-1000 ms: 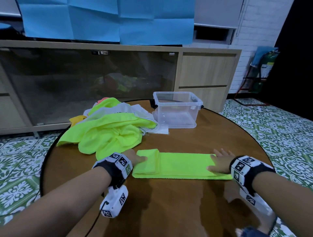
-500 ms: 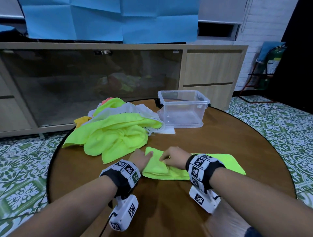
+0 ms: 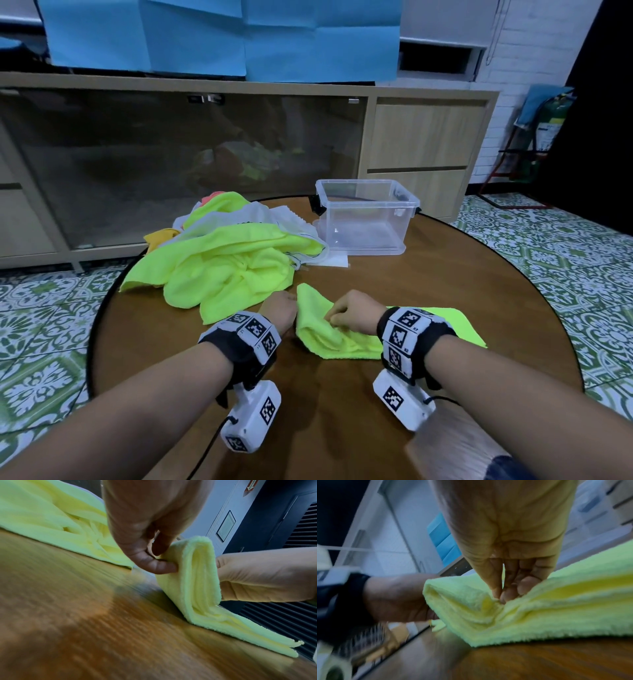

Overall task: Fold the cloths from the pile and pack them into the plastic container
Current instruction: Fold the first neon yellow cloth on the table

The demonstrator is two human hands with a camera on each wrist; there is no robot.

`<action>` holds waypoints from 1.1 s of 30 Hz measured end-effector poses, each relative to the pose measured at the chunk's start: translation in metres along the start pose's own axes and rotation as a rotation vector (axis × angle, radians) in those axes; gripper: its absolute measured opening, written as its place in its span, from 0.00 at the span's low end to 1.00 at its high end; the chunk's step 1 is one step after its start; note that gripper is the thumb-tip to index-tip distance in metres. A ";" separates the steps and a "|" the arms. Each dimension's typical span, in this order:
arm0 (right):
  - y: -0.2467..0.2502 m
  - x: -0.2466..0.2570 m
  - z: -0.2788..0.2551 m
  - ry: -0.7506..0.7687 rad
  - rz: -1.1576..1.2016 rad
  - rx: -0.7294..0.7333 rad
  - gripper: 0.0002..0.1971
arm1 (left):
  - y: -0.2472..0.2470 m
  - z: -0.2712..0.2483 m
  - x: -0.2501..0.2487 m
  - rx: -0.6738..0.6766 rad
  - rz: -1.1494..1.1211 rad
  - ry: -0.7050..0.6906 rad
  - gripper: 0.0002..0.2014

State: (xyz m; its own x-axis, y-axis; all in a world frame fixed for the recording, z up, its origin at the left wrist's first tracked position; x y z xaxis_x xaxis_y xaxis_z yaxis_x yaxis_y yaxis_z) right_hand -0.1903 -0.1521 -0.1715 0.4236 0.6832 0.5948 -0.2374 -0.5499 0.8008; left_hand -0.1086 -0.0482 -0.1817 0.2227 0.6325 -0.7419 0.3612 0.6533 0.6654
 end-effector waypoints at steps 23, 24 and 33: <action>-0.005 -0.049 -0.027 -0.496 0.931 0.340 0.15 | -0.058 -0.036 -0.060 0.174 0.084 -0.429 0.27; -0.005 -0.050 -0.027 -0.503 0.973 0.335 0.16 | -0.061 -0.038 -0.062 0.184 0.108 -0.447 0.28; -0.014 -0.052 -0.018 -0.494 1.098 0.262 0.18 | -0.079 -0.038 -0.058 0.268 0.277 -0.420 0.30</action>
State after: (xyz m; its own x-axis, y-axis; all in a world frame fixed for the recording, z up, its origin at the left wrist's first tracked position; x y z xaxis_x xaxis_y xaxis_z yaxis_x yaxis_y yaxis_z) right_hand -0.2243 -0.1714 -0.2123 0.4090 -0.4257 0.8071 -0.5176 -0.8367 -0.1790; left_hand -0.1843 -0.1202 -0.1881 0.6628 0.5094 -0.5488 0.4432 0.3238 0.8359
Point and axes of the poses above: each hand's wrist, its own z-axis towards the middle knuckle, its own y-axis out of the back of the hand, x = y × z, the point moved 10 cm from there along z, towards the middle knuckle, and after that the axes turned 13 degrees about -x, right-handed, at the moved point
